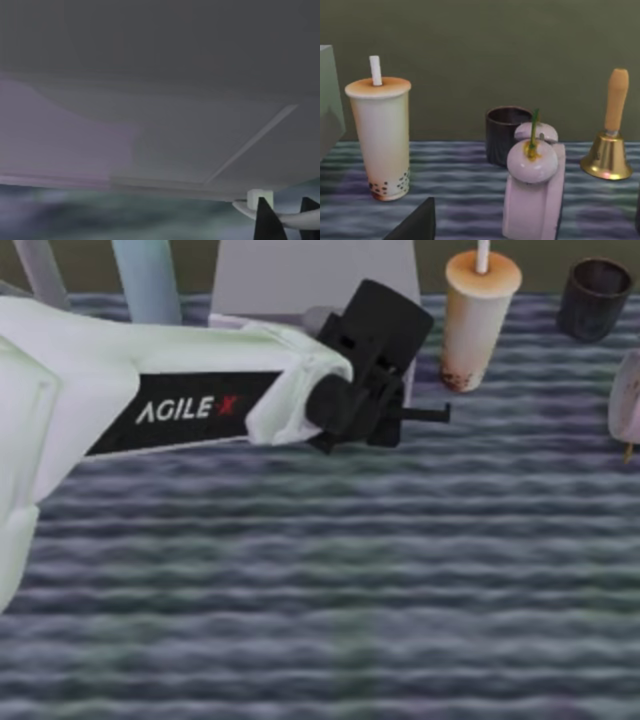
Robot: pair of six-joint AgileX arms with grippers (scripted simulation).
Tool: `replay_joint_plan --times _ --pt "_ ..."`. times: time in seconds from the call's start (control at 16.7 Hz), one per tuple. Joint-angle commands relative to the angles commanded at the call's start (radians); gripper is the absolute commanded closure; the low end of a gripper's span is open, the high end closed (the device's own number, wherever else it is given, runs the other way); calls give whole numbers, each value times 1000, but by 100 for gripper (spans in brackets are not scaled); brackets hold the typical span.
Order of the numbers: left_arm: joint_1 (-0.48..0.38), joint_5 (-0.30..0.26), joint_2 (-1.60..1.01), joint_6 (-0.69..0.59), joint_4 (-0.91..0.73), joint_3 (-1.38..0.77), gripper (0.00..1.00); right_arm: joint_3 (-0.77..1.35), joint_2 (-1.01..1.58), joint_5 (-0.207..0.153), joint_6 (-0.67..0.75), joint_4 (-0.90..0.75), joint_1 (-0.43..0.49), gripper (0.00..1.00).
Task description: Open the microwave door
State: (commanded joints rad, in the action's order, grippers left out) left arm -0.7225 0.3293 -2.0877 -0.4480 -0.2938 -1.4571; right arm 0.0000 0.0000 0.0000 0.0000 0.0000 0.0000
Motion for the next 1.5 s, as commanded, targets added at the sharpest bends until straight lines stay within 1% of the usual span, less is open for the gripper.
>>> replay_joint_plan --times 0.3,0.72,1.5 --pt "0 0 0 0 0 0 100 0 0 0 0 0 0 0" --pt "4 -22 23 31 24 38 100 0 0 0 0 0 0 0" --pt "4 -22 24 31 24 38 100 0 0 0 0 0 0 0"
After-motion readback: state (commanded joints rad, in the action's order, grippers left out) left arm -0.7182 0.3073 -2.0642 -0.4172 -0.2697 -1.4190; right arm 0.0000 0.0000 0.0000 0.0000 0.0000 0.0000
